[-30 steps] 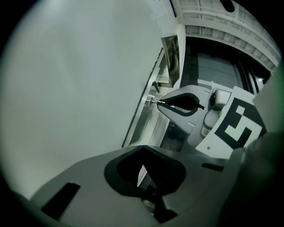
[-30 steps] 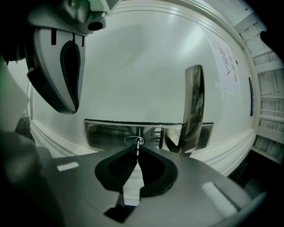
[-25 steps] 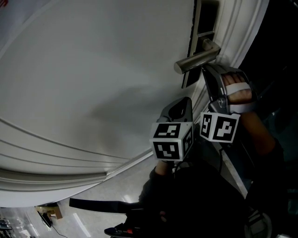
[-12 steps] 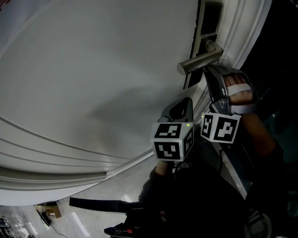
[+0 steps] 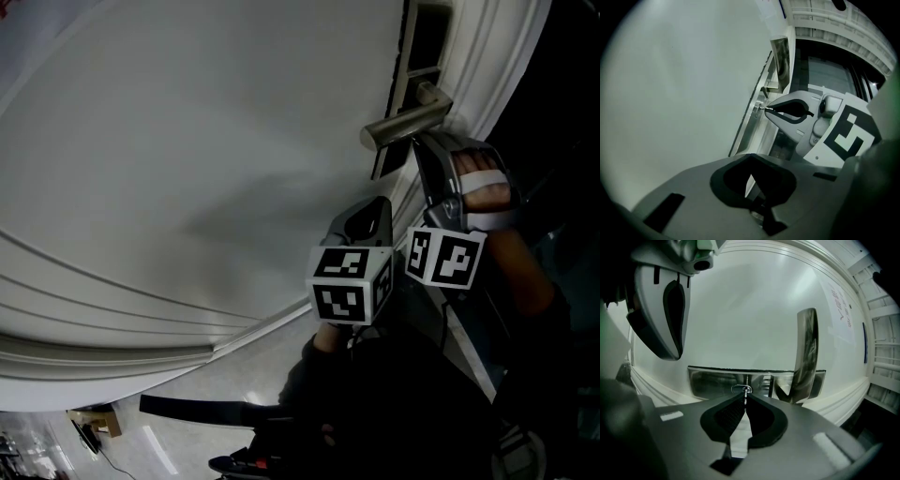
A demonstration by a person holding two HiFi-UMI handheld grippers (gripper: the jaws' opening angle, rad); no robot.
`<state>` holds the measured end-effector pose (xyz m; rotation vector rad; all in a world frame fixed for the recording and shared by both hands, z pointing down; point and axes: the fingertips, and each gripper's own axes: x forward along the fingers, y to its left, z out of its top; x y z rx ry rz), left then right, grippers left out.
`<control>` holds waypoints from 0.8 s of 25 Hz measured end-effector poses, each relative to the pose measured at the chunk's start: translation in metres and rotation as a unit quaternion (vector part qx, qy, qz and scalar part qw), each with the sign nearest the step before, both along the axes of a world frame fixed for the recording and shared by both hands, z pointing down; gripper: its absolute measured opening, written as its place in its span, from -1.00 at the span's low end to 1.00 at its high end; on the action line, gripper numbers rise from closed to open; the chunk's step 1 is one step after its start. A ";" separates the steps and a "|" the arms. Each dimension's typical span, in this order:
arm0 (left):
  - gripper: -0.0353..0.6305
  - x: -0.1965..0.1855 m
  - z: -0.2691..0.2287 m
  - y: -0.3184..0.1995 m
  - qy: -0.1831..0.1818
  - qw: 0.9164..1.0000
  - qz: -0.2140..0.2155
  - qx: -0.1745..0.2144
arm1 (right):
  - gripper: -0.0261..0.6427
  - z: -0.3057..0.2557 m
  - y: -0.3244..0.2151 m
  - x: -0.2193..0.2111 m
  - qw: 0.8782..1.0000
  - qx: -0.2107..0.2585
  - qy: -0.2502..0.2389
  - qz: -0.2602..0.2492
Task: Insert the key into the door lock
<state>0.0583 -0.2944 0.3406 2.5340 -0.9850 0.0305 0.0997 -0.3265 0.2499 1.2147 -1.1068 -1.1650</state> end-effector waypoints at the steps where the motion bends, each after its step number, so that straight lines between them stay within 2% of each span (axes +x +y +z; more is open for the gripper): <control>1: -0.89 0.000 -0.001 0.001 0.002 1.000 0.001 0.000 | -0.89 -0.001 0.001 0.000 1.000 0.000 0.000 0.000; 20: -0.89 0.000 -0.006 0.003 0.011 1.000 0.006 0.005 | -0.89 -0.003 0.002 -0.004 1.000 0.002 0.005 0.002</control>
